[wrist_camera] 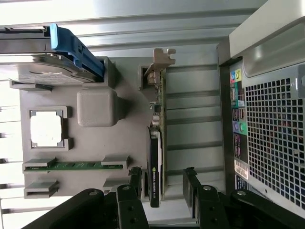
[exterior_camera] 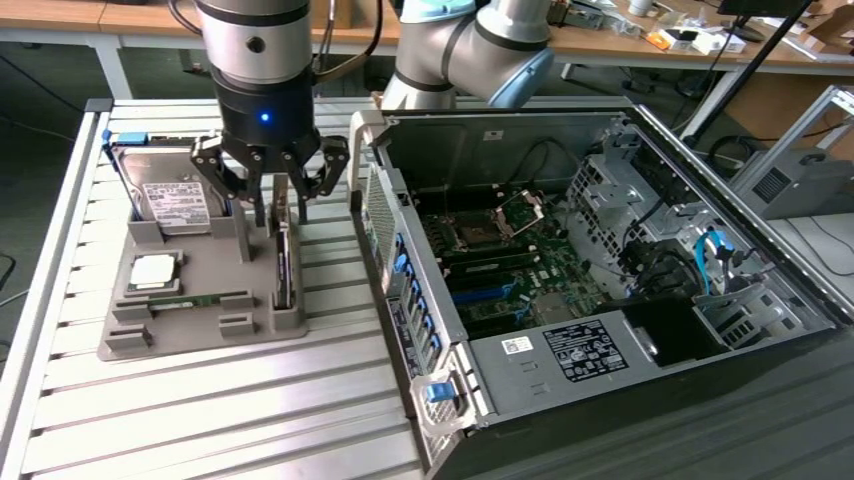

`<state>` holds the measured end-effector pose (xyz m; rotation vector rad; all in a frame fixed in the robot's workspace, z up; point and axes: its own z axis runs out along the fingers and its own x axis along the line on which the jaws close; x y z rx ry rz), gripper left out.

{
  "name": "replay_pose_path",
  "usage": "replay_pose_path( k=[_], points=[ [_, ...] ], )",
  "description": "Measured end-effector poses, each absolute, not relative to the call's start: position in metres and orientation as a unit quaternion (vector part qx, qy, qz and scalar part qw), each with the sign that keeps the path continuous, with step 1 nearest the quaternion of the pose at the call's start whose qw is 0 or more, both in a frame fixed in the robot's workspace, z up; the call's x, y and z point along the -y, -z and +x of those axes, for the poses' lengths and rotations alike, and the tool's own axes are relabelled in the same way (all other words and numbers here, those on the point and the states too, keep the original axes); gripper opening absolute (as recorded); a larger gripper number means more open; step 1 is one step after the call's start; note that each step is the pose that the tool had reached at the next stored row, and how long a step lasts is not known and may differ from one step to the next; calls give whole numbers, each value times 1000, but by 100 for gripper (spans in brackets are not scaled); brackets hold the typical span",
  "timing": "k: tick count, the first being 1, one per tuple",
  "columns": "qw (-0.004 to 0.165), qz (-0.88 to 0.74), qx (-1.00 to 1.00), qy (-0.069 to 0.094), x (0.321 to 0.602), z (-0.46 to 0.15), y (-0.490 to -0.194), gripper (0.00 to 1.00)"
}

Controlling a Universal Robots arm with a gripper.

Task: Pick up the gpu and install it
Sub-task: 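Pick up the gpu and move the gpu toward the slot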

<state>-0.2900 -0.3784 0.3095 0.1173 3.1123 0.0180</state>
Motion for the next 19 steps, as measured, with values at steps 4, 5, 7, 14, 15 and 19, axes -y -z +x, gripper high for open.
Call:
replay_pose_path(
  k=[4, 5, 7, 14, 15, 19],
  points=[
    [13, 38, -999, -6, 378, -290, -308, 48],
    [13, 38, -999, -6, 378, -290, -308, 48],
    [13, 38, -999, -6, 378, -290, -307, 48],
    [13, 38, -999, -6, 378, -290, -305, 48],
    [13, 38, -999, -6, 378, -290, -304, 48],
    [13, 38, -999, -6, 378, -290, -303, 48]
  ],
)
